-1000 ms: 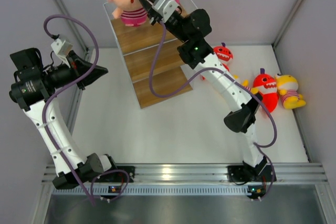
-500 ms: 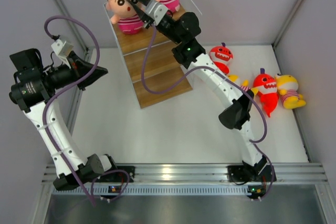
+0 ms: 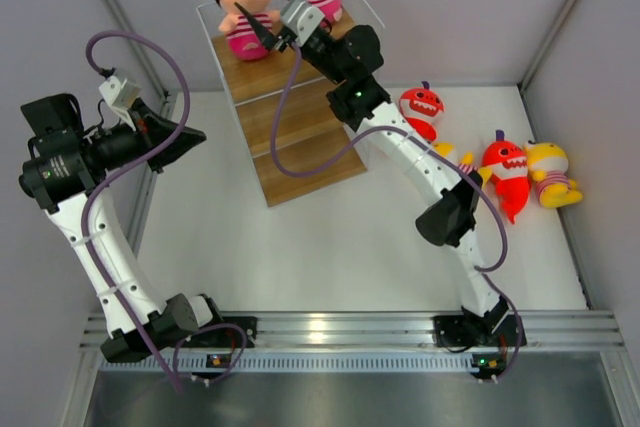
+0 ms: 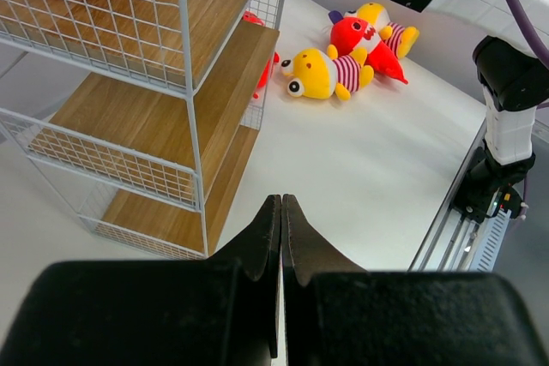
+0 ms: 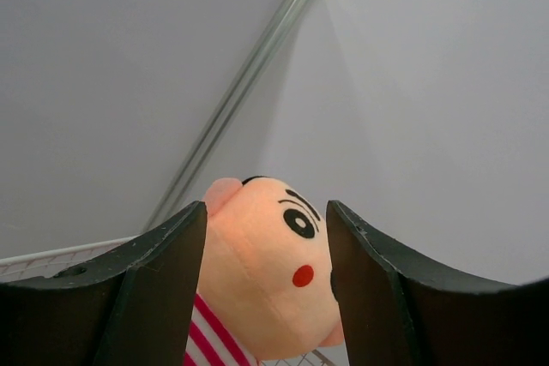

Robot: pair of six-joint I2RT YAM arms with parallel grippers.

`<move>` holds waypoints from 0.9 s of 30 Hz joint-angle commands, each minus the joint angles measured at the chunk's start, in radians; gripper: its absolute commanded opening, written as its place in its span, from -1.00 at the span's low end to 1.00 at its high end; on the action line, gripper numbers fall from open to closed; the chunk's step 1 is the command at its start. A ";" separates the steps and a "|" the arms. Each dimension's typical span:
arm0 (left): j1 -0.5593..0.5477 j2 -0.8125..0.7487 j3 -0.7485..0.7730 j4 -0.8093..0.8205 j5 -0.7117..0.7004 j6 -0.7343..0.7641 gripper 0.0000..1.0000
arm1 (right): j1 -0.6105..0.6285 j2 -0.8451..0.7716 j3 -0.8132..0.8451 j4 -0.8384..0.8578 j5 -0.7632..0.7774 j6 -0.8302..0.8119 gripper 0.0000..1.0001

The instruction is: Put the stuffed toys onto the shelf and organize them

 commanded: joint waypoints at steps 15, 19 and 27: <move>0.005 -0.022 -0.013 0.027 0.035 0.026 -0.96 | 0.098 -0.307 -0.328 -0.109 0.186 0.151 -0.12; 0.004 -0.029 -0.022 0.027 0.031 0.029 -0.97 | 0.106 -0.313 -0.319 -0.187 0.237 0.281 -0.61; 0.004 -0.027 -0.030 0.025 0.035 0.030 -0.96 | 0.106 -0.276 -0.278 -0.336 0.400 0.383 -1.00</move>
